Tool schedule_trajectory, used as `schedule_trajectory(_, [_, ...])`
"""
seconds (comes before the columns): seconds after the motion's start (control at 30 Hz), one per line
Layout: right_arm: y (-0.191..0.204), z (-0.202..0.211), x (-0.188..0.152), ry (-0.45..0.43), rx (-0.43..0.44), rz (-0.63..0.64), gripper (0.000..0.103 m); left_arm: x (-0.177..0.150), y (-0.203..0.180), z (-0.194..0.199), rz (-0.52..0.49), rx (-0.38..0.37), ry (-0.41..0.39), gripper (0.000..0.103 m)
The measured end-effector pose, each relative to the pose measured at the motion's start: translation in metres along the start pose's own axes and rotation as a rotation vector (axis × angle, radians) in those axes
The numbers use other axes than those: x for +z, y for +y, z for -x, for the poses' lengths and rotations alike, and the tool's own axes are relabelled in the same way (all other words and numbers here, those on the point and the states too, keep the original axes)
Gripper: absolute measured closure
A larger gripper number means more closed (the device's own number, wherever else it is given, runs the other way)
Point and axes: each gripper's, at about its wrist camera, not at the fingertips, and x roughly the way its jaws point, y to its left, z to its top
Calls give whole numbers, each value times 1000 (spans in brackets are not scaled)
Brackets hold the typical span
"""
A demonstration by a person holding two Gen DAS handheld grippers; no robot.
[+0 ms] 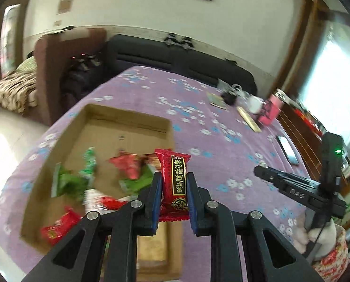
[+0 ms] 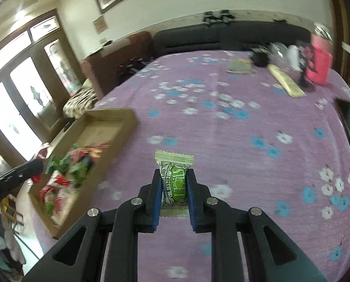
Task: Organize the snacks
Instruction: 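Carry the chocolate bar and green candy over the box and open both grippers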
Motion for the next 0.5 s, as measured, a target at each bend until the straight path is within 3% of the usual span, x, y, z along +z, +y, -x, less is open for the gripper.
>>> schedule_trajectory(0.23, [66,-9,15,10,41,106,84,-10,44,10,88,26,-21,83])
schedule_trajectory(0.5, [106,-47,27,73,77,139,84,-14,70,5,132,58,-20,83])
